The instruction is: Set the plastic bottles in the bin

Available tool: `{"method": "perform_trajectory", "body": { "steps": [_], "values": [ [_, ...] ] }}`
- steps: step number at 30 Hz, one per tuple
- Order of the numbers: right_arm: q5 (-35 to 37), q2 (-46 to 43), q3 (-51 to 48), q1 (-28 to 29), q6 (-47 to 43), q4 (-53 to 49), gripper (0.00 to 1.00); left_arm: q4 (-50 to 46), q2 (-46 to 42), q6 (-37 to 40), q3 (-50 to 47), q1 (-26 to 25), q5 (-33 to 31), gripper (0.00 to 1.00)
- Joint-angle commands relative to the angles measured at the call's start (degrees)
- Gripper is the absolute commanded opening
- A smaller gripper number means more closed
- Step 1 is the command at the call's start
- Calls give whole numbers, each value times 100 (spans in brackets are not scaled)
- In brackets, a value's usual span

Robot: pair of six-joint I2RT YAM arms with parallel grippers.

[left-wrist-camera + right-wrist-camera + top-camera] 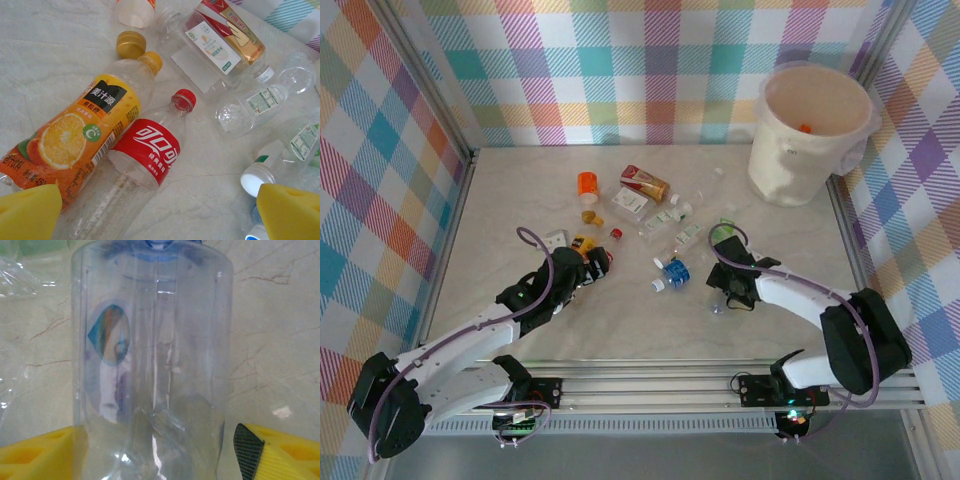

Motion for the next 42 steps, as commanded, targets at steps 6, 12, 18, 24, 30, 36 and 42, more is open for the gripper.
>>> {"method": "perform_trajectory", "body": {
  "steps": [6,12,18,24,30,36,42],
  "values": [
    [391,298,-7,14,-548,260,71,241,33,211,69,44,310,100],
    [421,39,-108,14,-876,333,58,541,270,644,298,37,1125,100],
    [461,-258,-42,16,-1306,185,48,1088,512,784,411,36,1775,100],
    [564,-678,49,14,-1515,205,41,1746,859,837,632,19,2371,100],
    [811,-1269,113,23,-2030,532,37,2222,1334,617,930,0,2855,100],
    [796,-1793,-2,23,-2749,1843,34,2940,1772,186,1069,-42,3126,100],
    [430,-1782,364,-19,-3121,2858,34,2818,1955,94,1206,-79,3137,100]
  ]
}}
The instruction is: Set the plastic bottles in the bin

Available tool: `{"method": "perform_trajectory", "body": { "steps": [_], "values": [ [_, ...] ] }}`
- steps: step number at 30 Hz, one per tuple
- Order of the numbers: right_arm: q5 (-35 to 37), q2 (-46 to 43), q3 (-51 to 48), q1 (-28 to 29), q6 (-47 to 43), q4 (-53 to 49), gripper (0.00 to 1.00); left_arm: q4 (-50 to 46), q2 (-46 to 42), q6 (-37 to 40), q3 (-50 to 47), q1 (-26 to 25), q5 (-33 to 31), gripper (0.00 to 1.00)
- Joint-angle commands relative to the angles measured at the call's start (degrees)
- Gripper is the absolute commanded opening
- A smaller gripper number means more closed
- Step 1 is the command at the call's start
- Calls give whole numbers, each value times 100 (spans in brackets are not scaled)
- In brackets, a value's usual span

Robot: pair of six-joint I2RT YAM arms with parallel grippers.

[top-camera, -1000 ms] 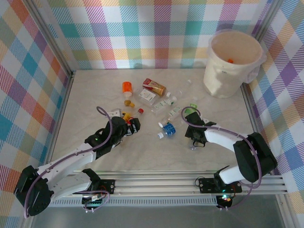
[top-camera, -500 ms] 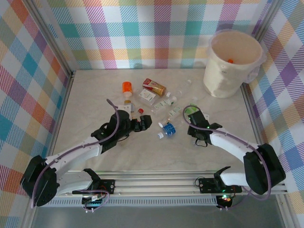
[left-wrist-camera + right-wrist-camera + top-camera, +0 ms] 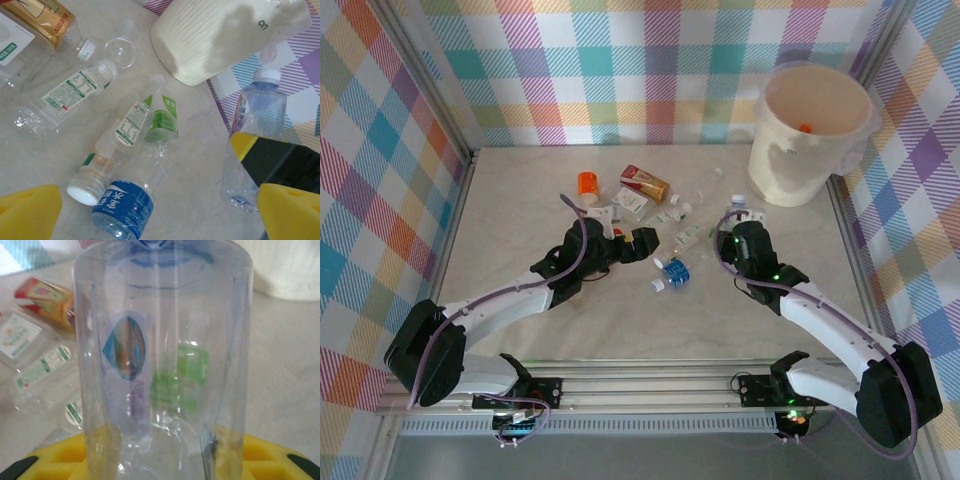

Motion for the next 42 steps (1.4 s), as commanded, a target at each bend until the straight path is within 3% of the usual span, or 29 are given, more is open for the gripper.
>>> {"method": "perform_trajectory", "body": {
  "steps": [1,11,20,28,33,42],
  "values": [
    [-294,26,476,-70,-350,990,34,173,47,-176,210,-60,90,100],
    [-1798,853,2146,-1076,-927,1414,33,-100,-177,-393,-5,-57,-362,100],
    [-2277,1734,3770,-1975,-1318,1115,33,-418,-543,-474,-223,-65,-884,100],
    [-2240,2893,5357,-2653,-1386,339,33,-636,-767,-549,-327,-59,-1072,100],
    [-2321,3790,6901,-3027,-1445,-1013,35,-810,-938,-552,-398,-60,-1211,100],
    [-1275,4700,8048,-3412,-1654,-1691,36,-984,-1152,-559,-501,-52,-1440,100]
  ]
}}
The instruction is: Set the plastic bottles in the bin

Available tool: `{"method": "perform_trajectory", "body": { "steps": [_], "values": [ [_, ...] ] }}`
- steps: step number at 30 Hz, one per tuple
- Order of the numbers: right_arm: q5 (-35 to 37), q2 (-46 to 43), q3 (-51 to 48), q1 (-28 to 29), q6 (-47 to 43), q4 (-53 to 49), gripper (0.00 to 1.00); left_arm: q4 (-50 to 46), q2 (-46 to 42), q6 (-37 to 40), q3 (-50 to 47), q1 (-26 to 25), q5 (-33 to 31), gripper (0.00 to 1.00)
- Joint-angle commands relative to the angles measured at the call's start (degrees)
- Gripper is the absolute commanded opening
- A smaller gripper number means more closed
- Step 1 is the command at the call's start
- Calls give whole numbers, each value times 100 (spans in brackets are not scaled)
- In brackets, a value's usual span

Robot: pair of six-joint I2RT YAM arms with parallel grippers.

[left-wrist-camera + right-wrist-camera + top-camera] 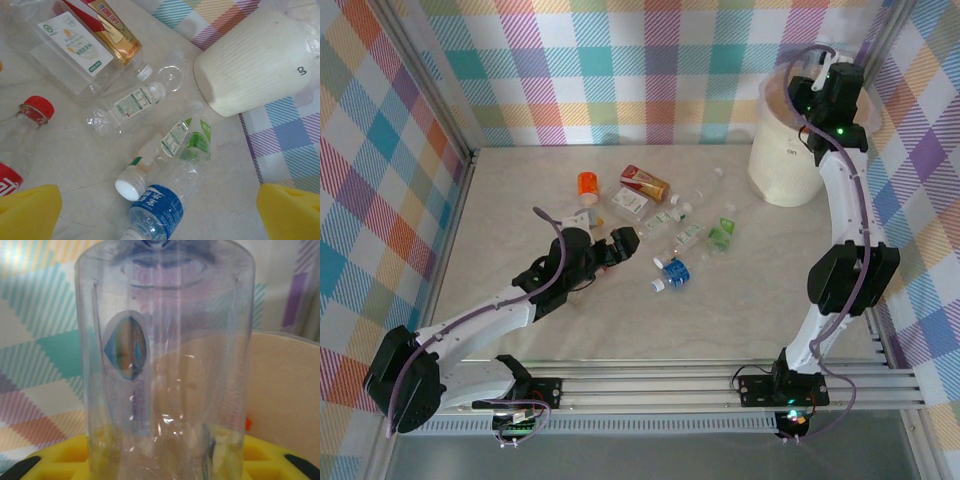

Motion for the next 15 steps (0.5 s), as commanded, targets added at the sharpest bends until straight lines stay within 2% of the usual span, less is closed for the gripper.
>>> {"method": "perform_trajectory", "body": {
  "steps": [1,9,15],
  "values": [
    [614,327,499,-152,-162,-430,36,-138,-170,-23,-90,-33,-212,100],
    [1957,1114,1312,-324,-673,-482,43,-315,-210,-19,-118,-28,-362,100],
    [2231,1235,1116,-364,-860,-67,45,-398,-214,-59,-172,-34,-481,100]
  ]
}}
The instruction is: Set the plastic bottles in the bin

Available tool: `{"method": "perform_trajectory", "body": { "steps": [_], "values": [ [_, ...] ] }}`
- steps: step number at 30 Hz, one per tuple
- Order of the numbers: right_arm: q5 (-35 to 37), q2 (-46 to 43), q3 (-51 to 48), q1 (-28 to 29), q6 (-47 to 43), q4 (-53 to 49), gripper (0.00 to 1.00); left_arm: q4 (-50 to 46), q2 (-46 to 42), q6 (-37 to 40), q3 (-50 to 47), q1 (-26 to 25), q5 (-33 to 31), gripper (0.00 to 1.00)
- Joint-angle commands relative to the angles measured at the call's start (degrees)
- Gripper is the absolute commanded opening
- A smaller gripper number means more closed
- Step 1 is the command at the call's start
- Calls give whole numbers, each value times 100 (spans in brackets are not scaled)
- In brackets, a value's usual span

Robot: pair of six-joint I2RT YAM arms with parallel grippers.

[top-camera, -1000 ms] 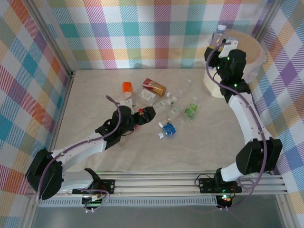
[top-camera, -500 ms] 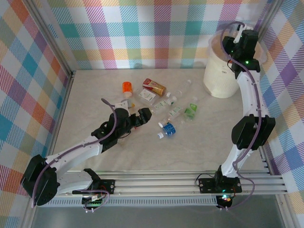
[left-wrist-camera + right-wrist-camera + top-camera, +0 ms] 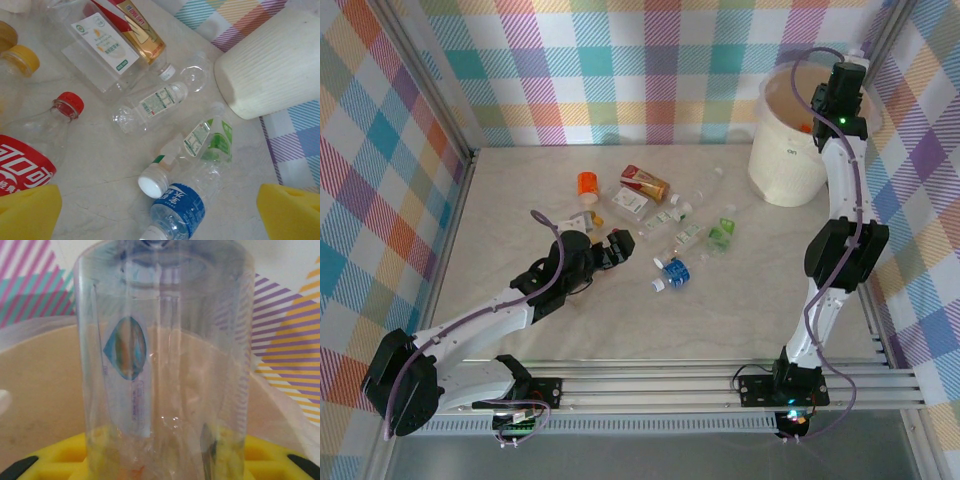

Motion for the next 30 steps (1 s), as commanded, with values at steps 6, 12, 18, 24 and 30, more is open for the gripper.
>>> {"method": "perform_trajectory", "body": {
  "steps": [6,12,18,24,30],
  "values": [
    [837,-43,-316,25,-201,640,55,-125,-110,-62,-78,-35,-188,100],
    [978,-65,-314,28,-161,551,67,-201,-96,-81,-88,-32,-239,100],
    [974,-183,-315,23,-59,348,74,-201,-88,-101,-95,-35,-232,100],
    [920,-422,-465,28,6,211,83,-293,-61,-118,-87,-33,-297,100],
    [35,-972,-947,85,137,172,98,-898,-71,-32,71,-26,-552,100]
  ]
}}
